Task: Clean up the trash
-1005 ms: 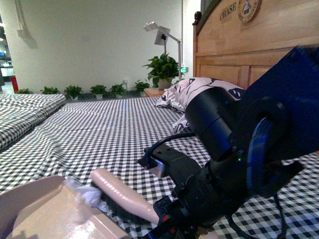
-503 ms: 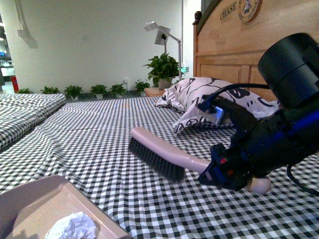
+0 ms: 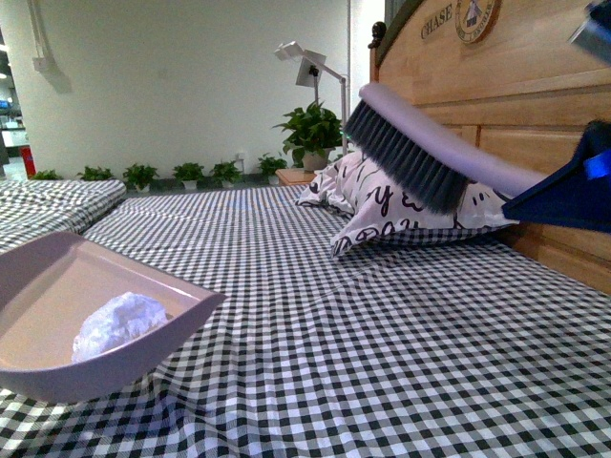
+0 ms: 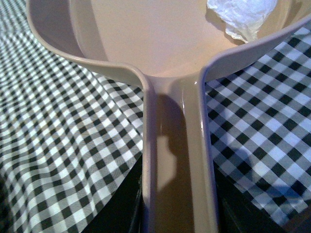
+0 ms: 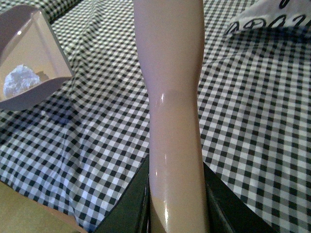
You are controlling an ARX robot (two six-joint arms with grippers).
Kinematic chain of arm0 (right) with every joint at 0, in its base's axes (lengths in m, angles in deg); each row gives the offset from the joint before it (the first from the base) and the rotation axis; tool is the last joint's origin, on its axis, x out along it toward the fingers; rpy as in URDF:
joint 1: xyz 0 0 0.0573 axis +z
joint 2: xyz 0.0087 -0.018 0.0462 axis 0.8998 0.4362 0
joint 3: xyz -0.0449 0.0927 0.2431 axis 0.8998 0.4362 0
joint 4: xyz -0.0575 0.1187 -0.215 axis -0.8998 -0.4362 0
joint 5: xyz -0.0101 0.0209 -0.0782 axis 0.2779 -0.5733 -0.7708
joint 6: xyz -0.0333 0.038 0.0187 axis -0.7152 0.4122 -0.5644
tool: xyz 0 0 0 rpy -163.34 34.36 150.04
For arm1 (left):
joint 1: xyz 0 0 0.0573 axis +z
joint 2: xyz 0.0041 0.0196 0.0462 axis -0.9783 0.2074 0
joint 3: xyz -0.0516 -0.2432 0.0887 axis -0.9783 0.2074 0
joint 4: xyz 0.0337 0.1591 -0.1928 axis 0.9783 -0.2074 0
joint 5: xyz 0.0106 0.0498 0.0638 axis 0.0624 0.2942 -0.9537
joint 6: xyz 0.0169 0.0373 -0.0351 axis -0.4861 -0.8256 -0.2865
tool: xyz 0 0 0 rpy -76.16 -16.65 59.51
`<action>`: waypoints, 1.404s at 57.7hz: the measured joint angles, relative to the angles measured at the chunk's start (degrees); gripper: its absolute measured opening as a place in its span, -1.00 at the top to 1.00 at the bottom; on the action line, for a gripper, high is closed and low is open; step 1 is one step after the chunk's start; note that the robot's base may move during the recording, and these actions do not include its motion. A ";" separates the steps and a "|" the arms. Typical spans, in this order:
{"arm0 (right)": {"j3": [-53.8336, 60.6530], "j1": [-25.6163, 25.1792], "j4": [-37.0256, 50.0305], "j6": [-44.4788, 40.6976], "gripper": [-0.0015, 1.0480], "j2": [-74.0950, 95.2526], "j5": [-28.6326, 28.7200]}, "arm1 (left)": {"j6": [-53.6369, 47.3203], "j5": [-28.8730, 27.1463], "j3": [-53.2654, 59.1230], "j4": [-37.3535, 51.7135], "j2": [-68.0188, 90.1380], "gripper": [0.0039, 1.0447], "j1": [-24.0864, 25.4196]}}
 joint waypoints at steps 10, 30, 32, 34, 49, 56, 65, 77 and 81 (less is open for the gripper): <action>1.46 -5.42 -0.44 3.30 0.61 -8.11 2.03 | 5.01 -4.87 4.09 8.33 -5.11 0.49 -0.42; 4.26 -18.21 0.87 17.18 0.61 -22.69 11.93 | 20.31 -16.24 7.74 11.56 -25.99 0.49 -5.92; 4.48 -19.28 1.25 18.82 0.61 -23.45 13.16 | 21.66 -16.26 7.87 9.62 -28.39 0.49 -6.69; 4.76 -20.61 1.44 20.39 0.61 -24.57 14.14 | 23.12 -16.24 7.96 7.21 -31.78 0.49 -7.58; 6.45 -24.04 2.69 31.61 0.61 -33.92 17.88 | 30.60 -15.06 8.00 -5.97 -49.77 0.49 -8.11; 6.93 -22.25 2.64 35.43 0.61 -37.77 16.41 | 32.96 -13.18 8.00 -9.84 -53.72 0.49 -6.38; 7.39 -19.50 1.20 38.73 0.61 -42.42 14.99 | 35.04 -10.86 7.98 -13.79 -58.18 0.49 -5.03; 7.43 -19.47 -1.95 39.71 0.61 -45.97 12.72 | 37.24 -11.28 7.96 -13.79 -58.47 0.49 -6.58; 7.43 -19.50 -2.49 39.54 0.61 -45.92 11.76 | 37.64 -11.30 7.93 -13.81 -58.51 0.49 -6.71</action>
